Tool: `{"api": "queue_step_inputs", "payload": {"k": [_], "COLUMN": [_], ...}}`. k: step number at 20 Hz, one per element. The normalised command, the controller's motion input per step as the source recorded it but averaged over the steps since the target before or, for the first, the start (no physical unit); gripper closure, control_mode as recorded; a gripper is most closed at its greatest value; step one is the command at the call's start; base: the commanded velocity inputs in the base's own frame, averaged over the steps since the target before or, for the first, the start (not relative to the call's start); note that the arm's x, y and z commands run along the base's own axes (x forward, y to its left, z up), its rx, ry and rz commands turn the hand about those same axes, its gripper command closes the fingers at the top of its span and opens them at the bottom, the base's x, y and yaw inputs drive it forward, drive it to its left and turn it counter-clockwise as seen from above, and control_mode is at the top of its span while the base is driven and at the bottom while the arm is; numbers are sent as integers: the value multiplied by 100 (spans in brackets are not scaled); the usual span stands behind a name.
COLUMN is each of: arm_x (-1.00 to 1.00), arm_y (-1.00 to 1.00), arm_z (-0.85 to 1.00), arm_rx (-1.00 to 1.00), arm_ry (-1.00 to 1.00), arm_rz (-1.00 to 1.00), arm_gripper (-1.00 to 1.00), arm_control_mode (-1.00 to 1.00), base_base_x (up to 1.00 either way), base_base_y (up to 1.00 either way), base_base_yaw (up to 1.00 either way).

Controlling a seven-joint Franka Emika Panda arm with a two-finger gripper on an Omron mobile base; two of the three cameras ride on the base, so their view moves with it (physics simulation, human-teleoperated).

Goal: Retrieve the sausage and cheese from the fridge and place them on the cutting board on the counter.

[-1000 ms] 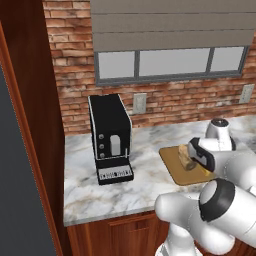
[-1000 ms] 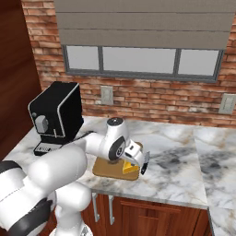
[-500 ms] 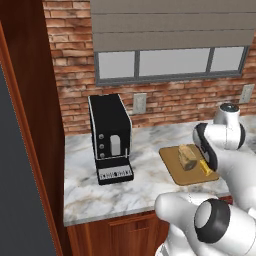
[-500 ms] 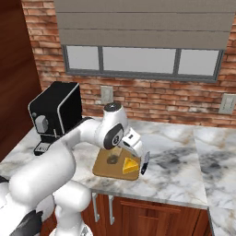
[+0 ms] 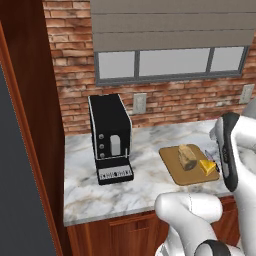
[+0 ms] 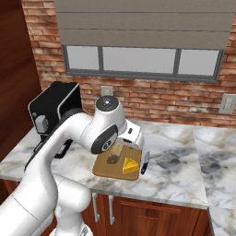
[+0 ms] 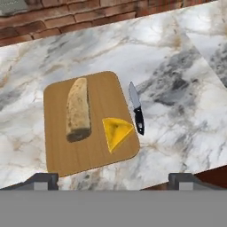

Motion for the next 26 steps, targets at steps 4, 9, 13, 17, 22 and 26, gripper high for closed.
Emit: {"api": "queue_step_inputs", "payload": {"k": [4,9,13,17,22,26], "arm_x": [-47,-68,-42,-19,-41,-70], "arm_y": [42,51,76,89,23,-2], "arm_z": [73,93,49,22,45,54], "arm_rx": [-19,-6,0,0,0,0], "arm_ry": [-11,-17,-24,-26,-16,-1], "arm_rz": [26,-3,-19,-7,8,24], "arm_gripper": [-100,-100,-100,-100,-100,-100], "arm_control_mode": [-100,-100,-100,-100,-100,-100], "base_base_x": [0,0,0,0,0,0], "base_base_y": [0,0,0,0,0,0], "base_base_yaw": [0,0,0,0,0,0]}}
